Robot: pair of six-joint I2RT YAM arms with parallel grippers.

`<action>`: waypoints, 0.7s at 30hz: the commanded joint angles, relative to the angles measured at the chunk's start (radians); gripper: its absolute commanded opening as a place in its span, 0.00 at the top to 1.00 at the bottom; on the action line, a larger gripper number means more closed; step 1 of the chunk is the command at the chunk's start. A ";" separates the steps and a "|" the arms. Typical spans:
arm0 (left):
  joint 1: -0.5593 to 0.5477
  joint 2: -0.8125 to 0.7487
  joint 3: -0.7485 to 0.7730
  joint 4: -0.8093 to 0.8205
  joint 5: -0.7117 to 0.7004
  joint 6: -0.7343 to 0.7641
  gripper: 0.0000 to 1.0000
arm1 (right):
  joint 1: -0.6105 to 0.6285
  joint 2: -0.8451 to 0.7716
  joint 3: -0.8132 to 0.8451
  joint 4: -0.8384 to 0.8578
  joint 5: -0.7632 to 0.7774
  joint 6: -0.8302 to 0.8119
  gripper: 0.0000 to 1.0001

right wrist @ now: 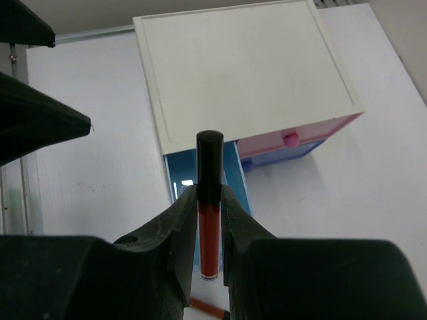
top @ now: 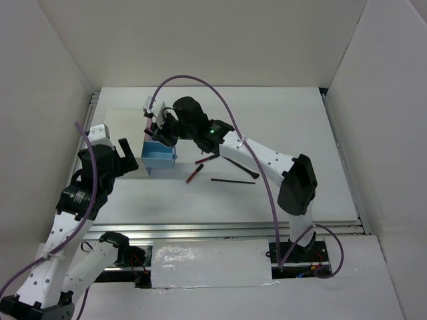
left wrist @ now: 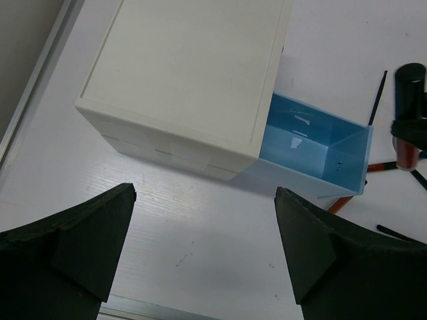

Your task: Organize the makeup

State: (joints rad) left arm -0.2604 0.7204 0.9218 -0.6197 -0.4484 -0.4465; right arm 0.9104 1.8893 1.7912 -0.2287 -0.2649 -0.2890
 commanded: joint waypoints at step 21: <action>0.001 -0.019 0.000 0.029 -0.007 0.000 0.01 | 0.013 0.183 0.212 -0.089 -0.020 0.004 0.33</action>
State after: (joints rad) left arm -0.2604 0.7071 0.9218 -0.6197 -0.4484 -0.4469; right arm 0.9138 2.1361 1.9968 -0.3447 -0.2947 -0.2920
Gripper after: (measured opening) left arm 0.994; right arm 0.653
